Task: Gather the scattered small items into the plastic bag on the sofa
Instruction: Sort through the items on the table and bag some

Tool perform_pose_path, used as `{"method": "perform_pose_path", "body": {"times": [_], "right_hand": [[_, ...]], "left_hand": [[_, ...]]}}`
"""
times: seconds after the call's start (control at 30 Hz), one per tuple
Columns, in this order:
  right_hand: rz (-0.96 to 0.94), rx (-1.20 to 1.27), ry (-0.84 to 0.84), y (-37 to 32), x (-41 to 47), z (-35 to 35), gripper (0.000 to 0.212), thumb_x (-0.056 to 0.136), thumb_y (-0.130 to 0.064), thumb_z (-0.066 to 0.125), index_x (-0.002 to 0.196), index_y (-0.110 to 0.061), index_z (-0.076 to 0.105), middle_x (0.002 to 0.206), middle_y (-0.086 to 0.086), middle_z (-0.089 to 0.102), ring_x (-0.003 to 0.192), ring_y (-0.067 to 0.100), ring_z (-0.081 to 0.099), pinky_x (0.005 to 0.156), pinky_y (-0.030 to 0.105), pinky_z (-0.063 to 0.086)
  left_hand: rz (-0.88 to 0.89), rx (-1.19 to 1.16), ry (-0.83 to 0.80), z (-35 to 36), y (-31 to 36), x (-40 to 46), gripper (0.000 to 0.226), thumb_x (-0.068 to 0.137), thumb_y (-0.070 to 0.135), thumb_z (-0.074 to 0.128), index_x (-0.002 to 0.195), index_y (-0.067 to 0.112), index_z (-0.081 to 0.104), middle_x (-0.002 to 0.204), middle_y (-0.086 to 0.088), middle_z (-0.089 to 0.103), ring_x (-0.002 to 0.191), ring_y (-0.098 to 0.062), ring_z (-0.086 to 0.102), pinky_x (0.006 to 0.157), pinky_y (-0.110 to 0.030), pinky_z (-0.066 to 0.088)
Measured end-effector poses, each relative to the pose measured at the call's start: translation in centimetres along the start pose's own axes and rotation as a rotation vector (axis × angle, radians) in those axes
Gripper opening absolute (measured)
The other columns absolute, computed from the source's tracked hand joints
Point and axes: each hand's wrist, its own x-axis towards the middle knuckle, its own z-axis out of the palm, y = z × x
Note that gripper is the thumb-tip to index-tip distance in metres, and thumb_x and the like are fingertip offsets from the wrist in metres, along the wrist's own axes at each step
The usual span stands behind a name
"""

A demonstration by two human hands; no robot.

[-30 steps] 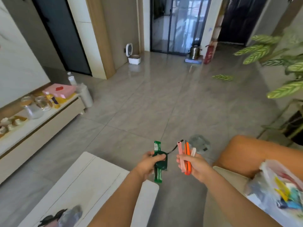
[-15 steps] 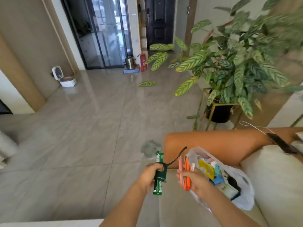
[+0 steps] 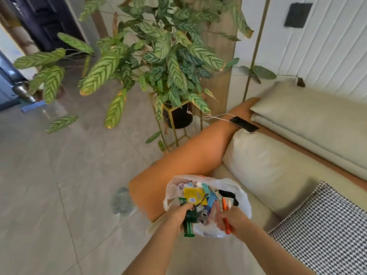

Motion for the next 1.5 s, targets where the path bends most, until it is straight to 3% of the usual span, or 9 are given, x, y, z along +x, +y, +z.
{"method": "perform_pose_path", "body": {"times": [0.17,0.4,0.53,0.67,0.83,0.97,1.07,1.23,1.5], "right_hand": [[0.079,0.0,0.115,0.1,3.3,0.0,0.005,0.085,0.007,0.057,0.084,0.004,0.054,0.073,0.021,0.064,0.066,0.032,0.06,0.055,0.036,0.051],[0.231,0.179,0.189,0.9,9.6,2.8,0.019,0.085,0.011,0.049,0.104,0.01,0.05,0.079,0.025,0.06,0.059,0.029,0.058,0.049,0.034,0.05],[0.302,0.149,0.201,2.0,12.0,4.2,0.02,0.091,0.008,0.044,0.111,0.007,0.047,0.088,0.025,0.06,0.06,0.028,0.061,0.047,0.033,0.054],[0.254,-0.04,0.27,2.2,13.1,4.1,0.021,0.093,-0.001,0.045,0.114,0.001,0.048,0.08,0.013,0.062,0.06,0.02,0.058,0.054,0.029,0.047],[0.196,-0.034,0.324,1.2,14.3,3.1,0.034,0.089,0.004,0.047,0.123,-0.001,0.045,0.112,0.022,0.06,0.101,0.035,0.062,0.086,0.044,0.054],[0.099,0.101,0.273,0.0,15.1,2.7,0.061,0.089,0.005,0.05,0.144,-0.013,0.031,0.137,0.015,0.047,0.104,0.027,0.055,0.069,0.027,0.047],[0.069,0.033,0.292,-0.2,15.3,2.4,0.069,0.089,0.002,0.05,0.149,-0.017,0.021,0.147,0.012,0.034,0.121,0.028,0.045,0.09,0.033,0.042],[-0.024,-0.057,0.382,-0.7,14.9,1.7,0.064,0.083,0.005,0.05,0.141,-0.016,0.034,0.103,0.003,0.054,0.087,0.018,0.056,0.08,0.039,0.051],[-0.387,-0.869,0.325,-2.0,15.6,2.4,0.037,0.094,-0.016,0.047,0.131,-0.021,0.052,0.137,-0.002,0.052,0.13,0.017,0.043,0.105,0.03,0.035]], "left_hand": [[-0.04,0.273,0.057,2.1,2.3,6.4,0.034,0.08,0.029,0.068,0.105,0.007,0.06,0.1,-0.014,0.065,0.094,-0.031,0.064,0.085,-0.037,0.055],[-0.289,0.217,-0.109,4.4,2.5,15.0,0.03,0.083,0.007,0.06,0.111,-0.005,0.056,0.103,-0.026,0.062,0.094,-0.037,0.065,0.083,-0.048,0.056],[-0.363,0.425,-0.185,4.9,1.1,17.0,0.024,0.085,0.01,0.058,0.107,0.004,0.054,0.091,-0.017,0.06,0.074,-0.026,0.06,0.06,-0.031,0.051],[-0.375,0.511,-0.279,5.1,0.1,17.6,0.023,0.084,0.01,0.062,0.106,0.006,0.054,0.1,-0.017,0.065,0.087,-0.028,0.064,0.075,-0.036,0.054],[-0.314,0.327,-0.256,6.3,1.2,19.5,0.035,0.087,0.011,0.063,0.119,0.003,0.05,0.113,-0.022,0.063,0.101,-0.037,0.063,0.088,-0.047,0.054],[-0.202,0.31,-0.223,7.1,2.0,20.7,0.048,0.09,0.0,0.052,0.136,0.011,0.041,0.127,-0.018,0.054,0.113,-0.034,0.056,0.097,-0.048,0.049],[-0.073,0.483,-0.255,6.6,2.0,21.1,0.06,0.092,-0.003,0.045,0.145,0.018,0.032,0.138,-0.011,0.046,0.123,-0.029,0.049,0.104,-0.043,0.042],[0.038,0.735,-0.163,5.3,1.9,20.3,0.046,0.095,0.001,0.038,0.141,0.009,0.04,0.143,-0.012,0.044,0.129,-0.029,0.043,0.105,-0.037,0.035],[0.402,1.069,0.053,4.8,2.4,20.2,0.032,0.096,0.016,0.048,0.127,0.018,0.055,0.123,-0.002,0.06,0.109,-0.018,0.057,0.087,-0.029,0.048]]}}
